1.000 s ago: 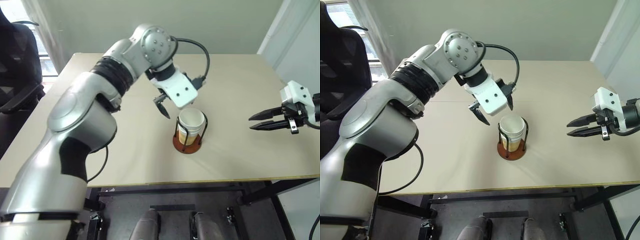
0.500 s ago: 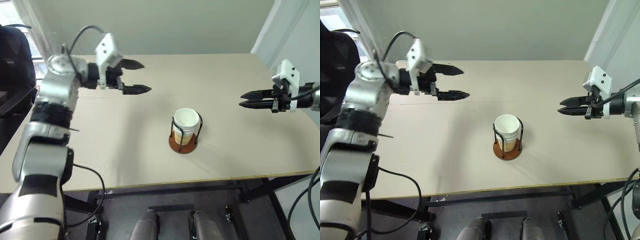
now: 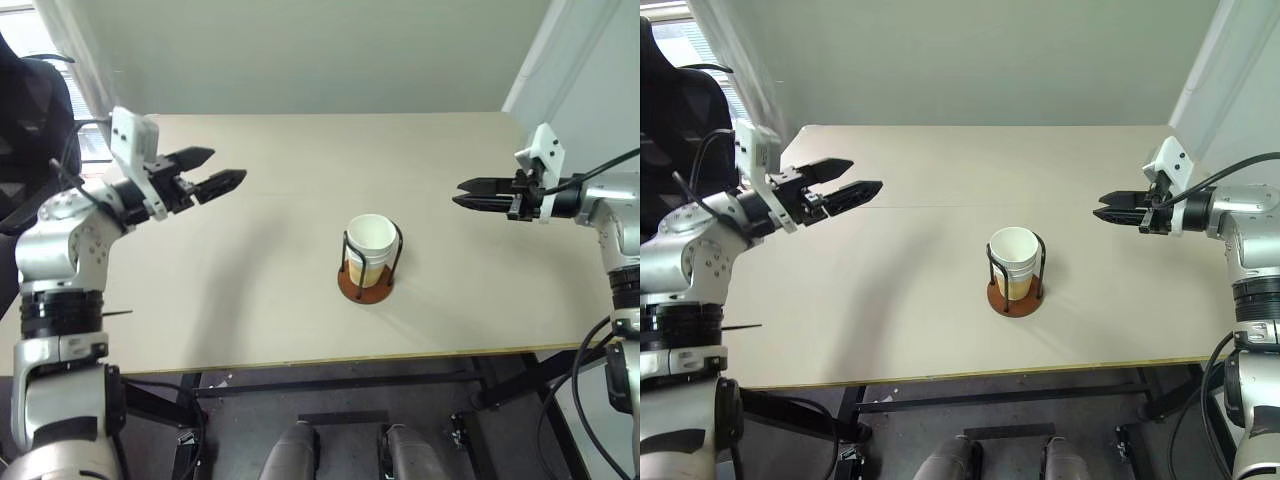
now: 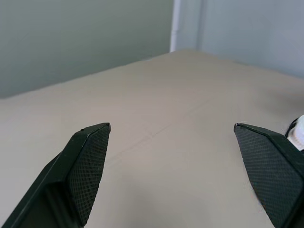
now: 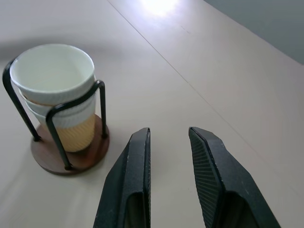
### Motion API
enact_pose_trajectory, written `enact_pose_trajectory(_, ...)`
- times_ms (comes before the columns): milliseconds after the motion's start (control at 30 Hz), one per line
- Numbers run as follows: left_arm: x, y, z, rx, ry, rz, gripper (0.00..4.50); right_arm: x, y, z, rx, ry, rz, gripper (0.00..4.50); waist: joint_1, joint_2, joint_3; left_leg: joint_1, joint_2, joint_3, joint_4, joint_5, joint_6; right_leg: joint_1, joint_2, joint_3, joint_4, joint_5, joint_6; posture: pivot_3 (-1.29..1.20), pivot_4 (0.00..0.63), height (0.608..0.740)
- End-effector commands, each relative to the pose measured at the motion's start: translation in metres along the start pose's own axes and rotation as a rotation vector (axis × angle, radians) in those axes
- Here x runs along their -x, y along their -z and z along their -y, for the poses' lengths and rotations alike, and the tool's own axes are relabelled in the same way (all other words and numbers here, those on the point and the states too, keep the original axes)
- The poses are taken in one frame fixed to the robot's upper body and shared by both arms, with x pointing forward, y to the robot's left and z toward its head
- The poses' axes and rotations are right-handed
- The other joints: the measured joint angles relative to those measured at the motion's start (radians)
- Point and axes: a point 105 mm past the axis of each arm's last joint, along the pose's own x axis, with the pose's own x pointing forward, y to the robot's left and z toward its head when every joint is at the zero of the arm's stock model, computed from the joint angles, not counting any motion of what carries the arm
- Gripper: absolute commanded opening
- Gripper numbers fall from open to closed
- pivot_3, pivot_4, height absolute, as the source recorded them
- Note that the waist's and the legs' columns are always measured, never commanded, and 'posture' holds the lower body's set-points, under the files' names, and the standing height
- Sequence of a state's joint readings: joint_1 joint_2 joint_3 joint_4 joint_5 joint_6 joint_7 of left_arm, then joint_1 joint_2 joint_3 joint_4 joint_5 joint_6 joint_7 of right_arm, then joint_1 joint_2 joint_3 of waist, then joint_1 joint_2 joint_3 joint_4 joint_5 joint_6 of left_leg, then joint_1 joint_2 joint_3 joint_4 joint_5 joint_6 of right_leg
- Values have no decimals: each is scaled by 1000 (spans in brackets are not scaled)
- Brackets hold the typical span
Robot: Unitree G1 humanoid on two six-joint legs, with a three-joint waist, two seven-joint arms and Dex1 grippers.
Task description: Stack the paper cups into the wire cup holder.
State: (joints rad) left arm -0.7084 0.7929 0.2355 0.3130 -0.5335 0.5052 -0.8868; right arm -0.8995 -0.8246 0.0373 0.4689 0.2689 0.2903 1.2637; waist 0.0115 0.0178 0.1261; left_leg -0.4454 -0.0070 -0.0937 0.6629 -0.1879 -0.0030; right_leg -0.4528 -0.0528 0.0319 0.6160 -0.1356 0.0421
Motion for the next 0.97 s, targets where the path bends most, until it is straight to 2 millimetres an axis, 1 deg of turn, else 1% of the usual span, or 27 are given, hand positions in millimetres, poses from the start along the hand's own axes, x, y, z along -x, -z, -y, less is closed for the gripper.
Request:
enact_pose_trajectory(33,15,-18,-9,-23,-67,59,4448,5,-11,10,-34,51,55,1228,-1,0,0,0,0,0,-1,0,-1,0,0,0,0,0,0,0,150,740)
enact_pose_trajectory(133,23,-13,-10,-22,-83,49,4500,3,-12,14,-60,60,59,1713,-4,0,0,1,1,-1,-5,2,-3,-1,1,0,0,0,0,0,150,740)
enact_pose_trajectory(167,25,-12,-10,-22,-85,46,4500,1,-11,14,-48,59,47,2012,-3,0,0,1,1,-1,-6,2,-4,-1,1,0,0,0,-1,0,150,740)
enact_pose_trajectory(200,28,-11,-10,-21,-84,38,4500,-1,-9,13,-35,50,34,2436,-3,0,0,1,1,-1,-8,2,-4,-2,1,0,-1,0,-2,0,150,740)
enact_pose_trajectory(333,35,-10,-12,-7,-81,25,4500,-8,-5,8,24,27,3,3809,-1,0,0,1,1,-2,-14,3,-6,-4,1,-1,-4,-1,-3,0,150,740)
enact_pose_trajectory(400,39,-12,-13,-9,-89,27,4500,-12,-2,4,38,7,-11,3809,-2,0,0,1,1,-2,-16,3,-7,-5,0,-2,-4,-2,-4,0,150,740)
enact_pose_trajectory(467,42,-10,-13,-27,-98,9,4500,-16,2,0,44,-19,-24,3809,-2,0,0,1,2,-2,-17,1,-8,-6,1,-2,-4,-3,-5,0,150,740)
enact_pose_trajectory(633,45,-3,-1,-72,-69,-44,4500,-25,5,-5,49,-65,-29,3809,-3,0,0,0,2,-2,-19,0,-9,-7,1,-3,-4,-3,-6,0,150,740)
enact_pose_trajectory(733,49,-1,6,-77,-56,-54,4500,-31,7,-12,44,-83,-14,3809,-3,0,0,1,2,-2,-19,0,-9,-7,1,-3,-4,-3,-6,0,150,740)
enact_pose_trajectory(867,51,2,13,-81,-31,-81,4500,-30,12,-19,33,-105,-15,3809,-1,0,0,1,2,-4,-19,0,-10,-6,1,-3,-4,-4,-7,0,150,740)
enact_pose_trajectory(967,46,2,15,-72,4,-92,4500,-22,12,-21,37,-111,-18,3809,0,0,0,1,2,-4,-19,-1,-12,-6,1,-3,-3,-4,-8,0,150,740)
